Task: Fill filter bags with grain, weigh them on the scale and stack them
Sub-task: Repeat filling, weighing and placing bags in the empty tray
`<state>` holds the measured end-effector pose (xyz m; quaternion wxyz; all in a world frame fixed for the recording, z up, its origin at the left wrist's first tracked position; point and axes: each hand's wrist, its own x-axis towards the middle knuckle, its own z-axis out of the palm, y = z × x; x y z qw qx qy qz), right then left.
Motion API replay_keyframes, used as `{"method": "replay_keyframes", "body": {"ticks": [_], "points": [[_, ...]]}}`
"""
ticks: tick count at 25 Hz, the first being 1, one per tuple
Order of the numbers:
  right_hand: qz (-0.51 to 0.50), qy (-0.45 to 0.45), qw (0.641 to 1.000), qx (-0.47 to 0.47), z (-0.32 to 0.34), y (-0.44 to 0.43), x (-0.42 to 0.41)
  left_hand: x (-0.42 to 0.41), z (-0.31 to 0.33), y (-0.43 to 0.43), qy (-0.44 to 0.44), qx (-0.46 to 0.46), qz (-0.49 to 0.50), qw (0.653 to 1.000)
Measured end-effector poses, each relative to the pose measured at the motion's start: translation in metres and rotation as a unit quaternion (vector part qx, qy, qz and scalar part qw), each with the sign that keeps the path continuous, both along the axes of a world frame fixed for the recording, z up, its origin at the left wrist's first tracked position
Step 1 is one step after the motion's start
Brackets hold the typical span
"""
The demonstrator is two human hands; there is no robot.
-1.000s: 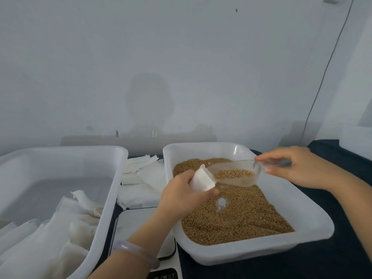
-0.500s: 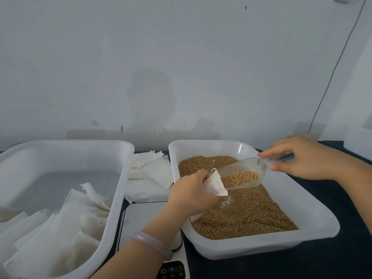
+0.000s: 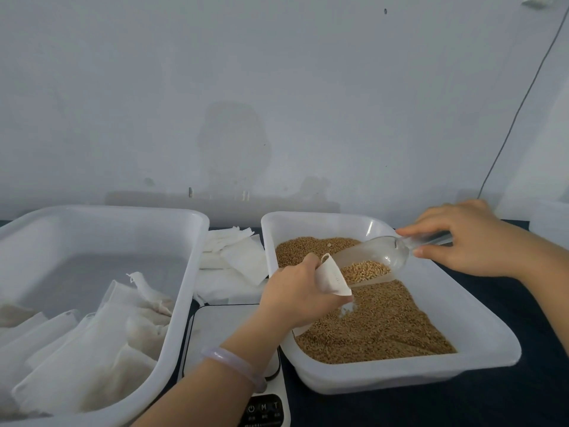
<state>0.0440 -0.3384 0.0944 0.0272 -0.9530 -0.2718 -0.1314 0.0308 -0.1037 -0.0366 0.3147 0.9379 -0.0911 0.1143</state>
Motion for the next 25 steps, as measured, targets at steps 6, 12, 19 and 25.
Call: {"method": "replay_keyframes", "body": {"ticks": [6,12,19,25], "points": [[0.001,-0.042,0.999,-0.026,0.002,0.001,0.000,-0.003,0.002,-0.001,-0.003,-0.003,0.006,1.000],[0.004,-0.053,0.998,-0.035,0.008,0.005,-0.002,-0.004,0.004,-0.002,0.002,-0.004,0.018,1.000],[-0.007,-0.056,0.997,-0.056,0.016,0.011,-0.002,-0.005,0.004,-0.002,0.006,-0.009,0.012,1.000],[-0.009,-0.058,0.996,-0.061,0.022,0.017,-0.001,-0.004,0.005,-0.002,0.006,-0.011,0.015,1.000]]}}
